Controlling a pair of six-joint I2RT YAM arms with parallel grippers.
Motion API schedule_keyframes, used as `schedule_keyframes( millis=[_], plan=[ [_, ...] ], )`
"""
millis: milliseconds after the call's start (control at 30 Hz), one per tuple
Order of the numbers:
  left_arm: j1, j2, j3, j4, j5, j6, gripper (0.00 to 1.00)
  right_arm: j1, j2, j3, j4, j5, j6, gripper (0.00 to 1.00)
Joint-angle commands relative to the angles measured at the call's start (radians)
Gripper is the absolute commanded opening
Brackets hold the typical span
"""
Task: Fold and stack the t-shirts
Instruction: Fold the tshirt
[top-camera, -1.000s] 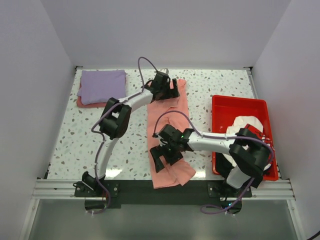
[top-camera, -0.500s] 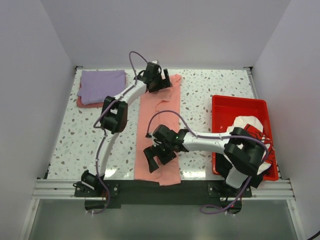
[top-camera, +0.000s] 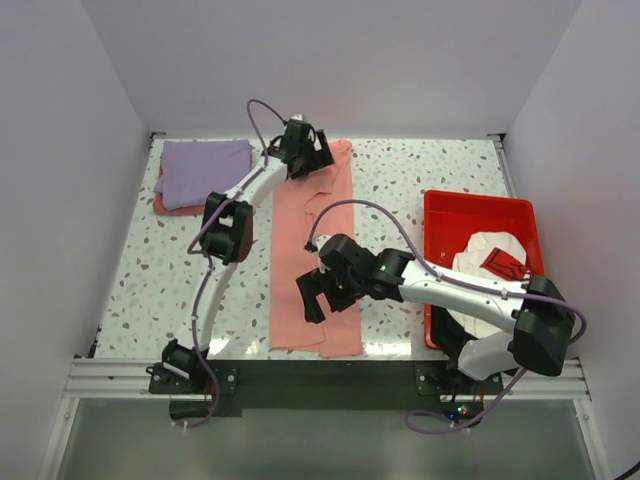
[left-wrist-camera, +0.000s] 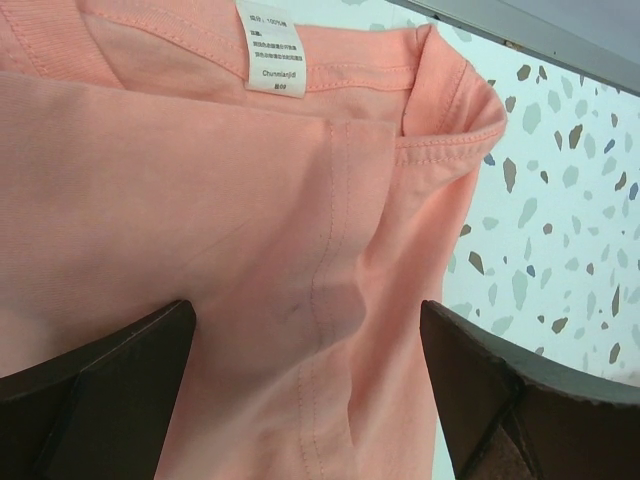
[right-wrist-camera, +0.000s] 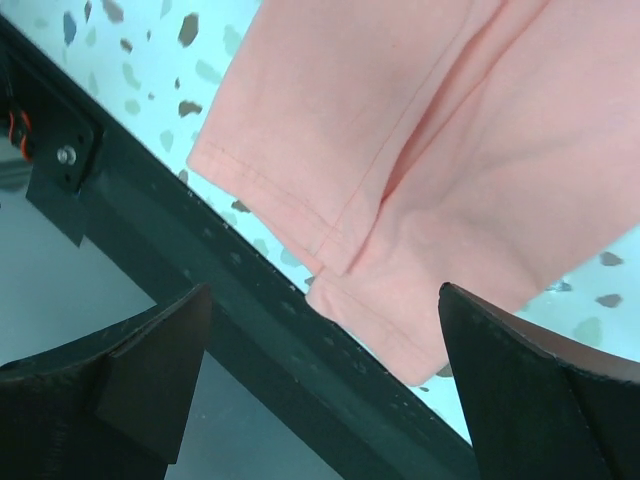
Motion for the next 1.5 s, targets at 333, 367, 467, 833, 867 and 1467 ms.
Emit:
schedule_keyframes(
  millis=[333, 367, 467, 833, 867, 1467],
  plan=[
    [0.019, -0.399, -0.214, 0.073, 0.201, 0.106, 1.0, -0.209, -0.155, 0.044, -0.133, 0.289, 0.066, 0.99],
    [0.01, -0.457, -0.281, 0.089, 0.198, 0.133, 1.0, -0.215, -0.169, 0.038, -0.14, 0.298, 0.072, 0.99],
    [-0.016, -0.677, -0.534, 0.133, 0.157, 0.189, 1.0, -0.229, -0.218, -0.002, -0.143, 0.319, 0.085, 0.99],
    [-0.262, -1.356, -1.475, 0.06, -0.065, 0.059, 1.0, -0.236, -0.312, -0.16, -0.103, 0.185, 0.097, 0.99],
    [-0.297, -1.396, -1.516, 0.02, -0.077, 0.021, 1.0, -0.236, -0.316, -0.171, -0.103, 0.168, 0.1, 0.99],
    [-0.559, -1.563, -1.824, -0.204, -0.057, -0.211, 0.73, -0.236, -0.31, -0.351, 0.001, 0.033, 0.17, 0.99]
  ],
)
